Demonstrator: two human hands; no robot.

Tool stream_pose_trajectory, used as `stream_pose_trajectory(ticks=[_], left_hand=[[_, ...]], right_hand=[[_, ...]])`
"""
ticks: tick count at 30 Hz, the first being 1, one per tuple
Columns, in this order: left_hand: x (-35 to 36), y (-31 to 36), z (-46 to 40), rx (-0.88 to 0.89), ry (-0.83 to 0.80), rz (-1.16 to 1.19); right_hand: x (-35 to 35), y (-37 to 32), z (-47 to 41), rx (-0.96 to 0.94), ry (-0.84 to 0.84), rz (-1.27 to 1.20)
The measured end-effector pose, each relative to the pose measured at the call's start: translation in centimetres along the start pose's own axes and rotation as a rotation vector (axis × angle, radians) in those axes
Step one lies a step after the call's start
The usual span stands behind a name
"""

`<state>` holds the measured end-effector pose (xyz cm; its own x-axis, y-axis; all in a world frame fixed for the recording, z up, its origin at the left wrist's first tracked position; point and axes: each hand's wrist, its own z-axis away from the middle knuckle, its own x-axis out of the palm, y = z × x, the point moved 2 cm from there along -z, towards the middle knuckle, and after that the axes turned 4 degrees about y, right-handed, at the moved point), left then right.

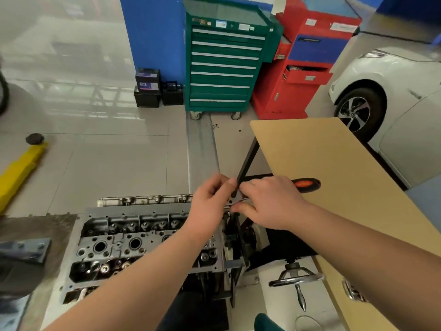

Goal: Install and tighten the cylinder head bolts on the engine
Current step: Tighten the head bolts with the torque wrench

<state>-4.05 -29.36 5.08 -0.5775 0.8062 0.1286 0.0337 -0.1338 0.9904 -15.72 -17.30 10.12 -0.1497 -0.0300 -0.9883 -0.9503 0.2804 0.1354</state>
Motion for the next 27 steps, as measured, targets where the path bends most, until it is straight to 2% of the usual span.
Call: stream_pose_trajectory(ticks=[4,9,11,17,27], left_hand=[[-1.6,-3.3,2.8,-0.061,-0.255,-0.045],[-2.7,-4.0,1.5,0.102,-0.108,-0.578],[-3.7,-3.8,0.7,0.159,-0.15,-0.689],[-4.2,-3.1,0.0,0.241,-0.196,-0.731],[-3.1,-2.8,0.3,0.194,-0.166,-0.753]], right_hand=[[-0.1,0.5,-0.2,0.002,-0.002,-0.024],[-0.5,0.4,-1.3,-0.004,0.034,-0.039],[-0.8,0.5,-1.7,-0.015,0.046,-0.048],[-1.4,1.3,-2.7,-0.084,0.064,-0.158],[-0.8,2.7,-4.3,-0.141,-0.074,-0.367]])
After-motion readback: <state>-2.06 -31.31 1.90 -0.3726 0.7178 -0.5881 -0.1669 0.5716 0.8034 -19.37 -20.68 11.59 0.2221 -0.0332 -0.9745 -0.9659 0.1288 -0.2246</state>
